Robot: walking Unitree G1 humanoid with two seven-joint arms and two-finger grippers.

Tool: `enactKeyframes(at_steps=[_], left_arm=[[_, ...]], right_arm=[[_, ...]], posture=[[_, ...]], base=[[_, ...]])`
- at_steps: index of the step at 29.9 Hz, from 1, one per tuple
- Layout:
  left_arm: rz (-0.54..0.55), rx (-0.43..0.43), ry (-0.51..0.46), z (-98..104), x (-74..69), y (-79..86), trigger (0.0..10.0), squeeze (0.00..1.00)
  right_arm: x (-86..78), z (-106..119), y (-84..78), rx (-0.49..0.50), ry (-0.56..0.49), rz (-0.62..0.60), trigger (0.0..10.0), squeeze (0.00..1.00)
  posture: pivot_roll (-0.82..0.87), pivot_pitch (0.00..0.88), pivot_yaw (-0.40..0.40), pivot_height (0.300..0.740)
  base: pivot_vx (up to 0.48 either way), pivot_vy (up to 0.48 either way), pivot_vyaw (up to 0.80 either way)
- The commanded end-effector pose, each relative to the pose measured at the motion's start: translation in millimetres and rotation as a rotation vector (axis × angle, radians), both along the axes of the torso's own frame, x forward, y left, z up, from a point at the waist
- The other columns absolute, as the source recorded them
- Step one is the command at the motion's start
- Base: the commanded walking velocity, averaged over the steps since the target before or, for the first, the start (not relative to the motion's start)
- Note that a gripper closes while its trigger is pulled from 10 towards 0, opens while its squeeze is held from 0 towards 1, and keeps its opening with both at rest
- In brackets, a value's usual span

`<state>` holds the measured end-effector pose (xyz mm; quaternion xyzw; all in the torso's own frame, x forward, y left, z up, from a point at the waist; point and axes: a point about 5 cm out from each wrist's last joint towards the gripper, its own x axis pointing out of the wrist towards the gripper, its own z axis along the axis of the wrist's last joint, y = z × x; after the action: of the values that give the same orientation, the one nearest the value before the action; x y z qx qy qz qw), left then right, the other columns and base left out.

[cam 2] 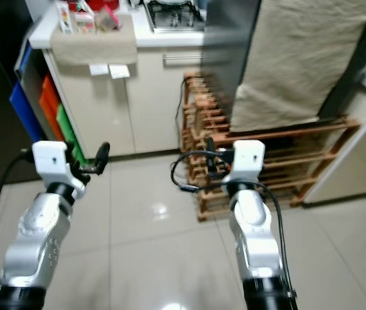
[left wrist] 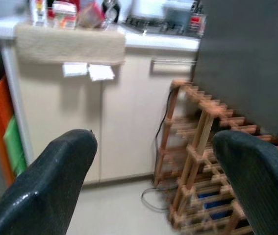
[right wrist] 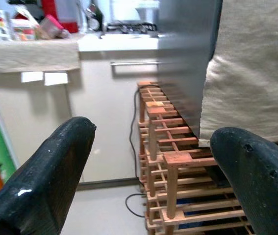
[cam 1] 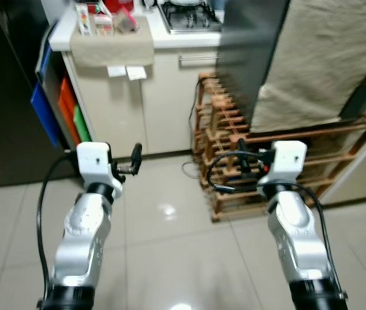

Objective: Restocking fridge

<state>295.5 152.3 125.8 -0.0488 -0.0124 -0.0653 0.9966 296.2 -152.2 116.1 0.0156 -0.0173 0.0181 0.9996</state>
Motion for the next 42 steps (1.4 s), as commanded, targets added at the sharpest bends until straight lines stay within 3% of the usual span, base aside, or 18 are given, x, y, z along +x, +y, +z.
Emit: enactKeyframes(at_steps=[1,8,14,16,19,20,23,25,28,30,38,42], left_arm=[[-0.030,-0.016,-0.033,9.9,8.5,-8.0,10.0,0.00],[-0.038,-0.029,-0.077,29.7,27.9,-15.4,10.0,0.00],[-0.139,-0.021,-0.035,23.8,26.2,-24.3,10.0,0.00],[-0.139,-0.010,-0.036,22.6,19.9,-15.5,10.0,0.00],[-0.110,-0.007,0.039,10.2,-5.8,14.2,10.0,0.00],[-0.110,-0.007,0.039,10.2,-5.8,14.2,10.0,0.00],[-0.152,0.022,0.047,8.4,-32.7,10.4,10.0,0.00],[-0.145,0.025,0.027,11.5,-31.0,1.7,10.0,0.00],[-0.166,0.005,0.004,15.1,-18.7,-10.0,10.0,0.00],[-0.182,0.035,-0.015,21.5,-9.8,-17.2,10.0,0.00],[-0.148,0.015,-0.007,18.6,-8.6,-1.1,10.0,0.00],[-0.153,0.016,-0.018,18.3,-10.4,-4.0,10.0,0.00]], right_arm=[[6.1,5.2,-5.0,0.000,-0.021,-0.021,10.0,0.00],[3.6,-6.8,-14.9,0.068,0.034,-0.093,10.0,0.00],[-2.4,-10.3,-17.8,0.030,0.038,-0.107,10.0,0.00],[-8.9,-7.8,-24.1,0.030,0.029,-0.136,10.0,0.00],[-37.0,-3.9,-42.4,0.003,0.011,-0.158,10.0,0.00],[-37.0,-3.9,-42.4,0.003,0.011,-0.158,10.0,0.00],[-62.2,-1.9,-55.6,-0.036,0.013,-0.173,10.0,0.00],[-67.3,-2.8,-59.6,-0.039,0.019,-0.189,10.0,0.00],[-61.9,-3.6,-56.3,-0.038,0.017,-0.180,10.0,0.00],[-54.6,2.7,-48.6,-0.045,-0.003,-0.156,10.0,0.00],[-49.7,4.5,-44.2,0.005,-0.007,-0.158,10.0,0.00],[-47.1,3.0,-39.1,0.009,-0.001,-0.135,10.0,0.00]], posture=[[-0.11,0.000,0.016,0.736],[-0.08,0.000,-0.004,0.736],[-0.11,0.000,0.027,0.736],[-0.12,0.000,0.029,0.736],[-0.11,0.000,0.026,0.736],[-0.11,0.000,0.026,0.736],[-0.11,0.000,0.018,0.736],[-0.11,0.000,0.012,0.736],[-0.13,0.000,0.023,0.736],[-0.14,0.000,0.034,0.736],[-0.14,0.000,0.045,0.736],[-0.13,0.000,0.039,0.736]], base=[[0.420,0.000,0.00],[0.421,0.000,0.00],[0.421,0.000,-0.08],[0.420,0.000,-0.75],[0.414,0.089,-0.71],[0.398,0.266,-0.70],[0.130,0.092,-0.69],[0.000,0.000,-0.69],[0.000,0.000,-0.67],[0.000,0.000,-0.66],[0.000,0.000,-0.66],[0.000,0.000,-0.67]])
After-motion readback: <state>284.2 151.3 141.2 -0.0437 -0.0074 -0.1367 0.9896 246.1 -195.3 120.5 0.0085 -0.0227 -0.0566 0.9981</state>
